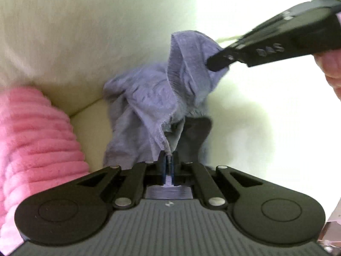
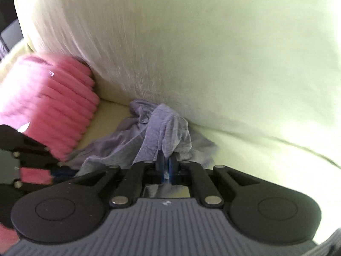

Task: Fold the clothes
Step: 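Lift the grey garment with both grippers and shake it out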

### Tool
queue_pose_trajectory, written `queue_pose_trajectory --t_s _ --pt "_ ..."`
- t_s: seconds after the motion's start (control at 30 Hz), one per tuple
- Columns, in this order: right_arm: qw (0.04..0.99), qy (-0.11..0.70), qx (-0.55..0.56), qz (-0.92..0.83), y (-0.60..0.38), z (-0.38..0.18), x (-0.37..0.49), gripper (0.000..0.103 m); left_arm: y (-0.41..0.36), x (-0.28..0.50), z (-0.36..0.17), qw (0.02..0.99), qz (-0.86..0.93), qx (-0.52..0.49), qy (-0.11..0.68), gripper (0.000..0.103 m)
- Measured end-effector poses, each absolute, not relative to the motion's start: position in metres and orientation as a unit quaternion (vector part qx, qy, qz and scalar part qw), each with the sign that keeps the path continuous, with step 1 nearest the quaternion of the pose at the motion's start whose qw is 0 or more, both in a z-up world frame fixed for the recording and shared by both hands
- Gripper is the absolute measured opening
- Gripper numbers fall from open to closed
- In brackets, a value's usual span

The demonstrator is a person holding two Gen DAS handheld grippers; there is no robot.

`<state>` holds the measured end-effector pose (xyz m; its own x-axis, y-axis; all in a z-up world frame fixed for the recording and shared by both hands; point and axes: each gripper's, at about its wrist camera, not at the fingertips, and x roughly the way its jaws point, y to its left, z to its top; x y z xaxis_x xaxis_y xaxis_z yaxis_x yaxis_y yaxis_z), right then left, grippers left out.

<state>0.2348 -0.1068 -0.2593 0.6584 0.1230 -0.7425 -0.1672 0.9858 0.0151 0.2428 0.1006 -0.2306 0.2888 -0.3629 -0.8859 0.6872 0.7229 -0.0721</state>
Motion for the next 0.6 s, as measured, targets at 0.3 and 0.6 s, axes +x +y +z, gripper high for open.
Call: queue_pose_trajectory --t_s 0.3,0.6 --pt "0.916 0.390 0.086 -0.027 -0.183 -0.178 0.033 0.002 0.029 0.122 -0.128 0.778 -0.404 0.156 0.455 0.000" --pt "0.918 0.307 0.158 -0.197 -0.268 -0.154 -0.167 0.002 -0.067 -0.004 -0.065 0.706 -0.565 0.176 0.388 0.000"
